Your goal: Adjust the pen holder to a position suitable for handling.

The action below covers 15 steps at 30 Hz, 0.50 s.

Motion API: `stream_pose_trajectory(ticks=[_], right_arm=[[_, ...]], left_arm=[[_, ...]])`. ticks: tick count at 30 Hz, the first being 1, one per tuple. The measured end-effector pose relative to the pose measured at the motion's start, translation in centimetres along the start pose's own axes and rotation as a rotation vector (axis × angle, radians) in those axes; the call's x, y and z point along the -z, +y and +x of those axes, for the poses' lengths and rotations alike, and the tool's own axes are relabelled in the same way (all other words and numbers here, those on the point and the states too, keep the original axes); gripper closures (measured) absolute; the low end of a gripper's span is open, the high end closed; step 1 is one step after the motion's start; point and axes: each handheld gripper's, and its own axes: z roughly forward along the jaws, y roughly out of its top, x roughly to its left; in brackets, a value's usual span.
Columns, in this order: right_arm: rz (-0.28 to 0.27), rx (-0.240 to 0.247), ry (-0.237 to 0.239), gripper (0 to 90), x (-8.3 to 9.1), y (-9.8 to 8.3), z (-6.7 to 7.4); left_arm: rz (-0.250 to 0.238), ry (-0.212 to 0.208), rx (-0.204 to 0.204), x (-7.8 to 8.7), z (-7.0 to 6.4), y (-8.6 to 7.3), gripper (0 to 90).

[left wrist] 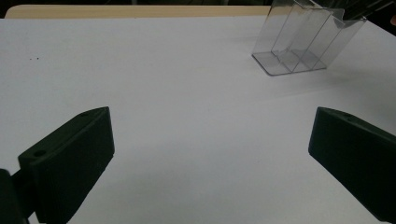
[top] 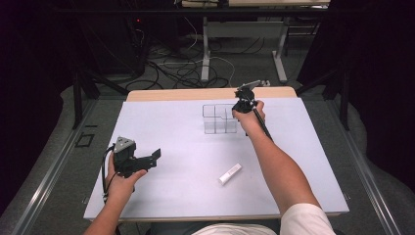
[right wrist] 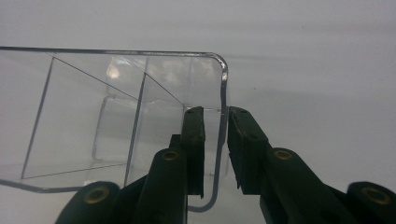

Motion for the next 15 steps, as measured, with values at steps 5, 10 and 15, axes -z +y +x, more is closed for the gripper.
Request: stream_pose_trajectory(ticks=[5, 10, 15], right_arm=[[0.014, -0.009, -0.013, 80.9, -0.35, -0.08, -0.12], [0.020, -0.030, -0.024, 81.5, -0.44, -0.10, -0.36], [0.016, -0.025, -0.030, 82.3, -0.31, -0.16, -0.29]], left_arm=[[-0.001, 0.000, 0.000, 0.01, 0.03, 0.00, 0.3], [0.003, 0.000, 0.000, -0.03, -0.01, 0.00, 0.3], [0.004, 0.000, -0.001, -0.04, -0.01, -0.01, 0.3]])
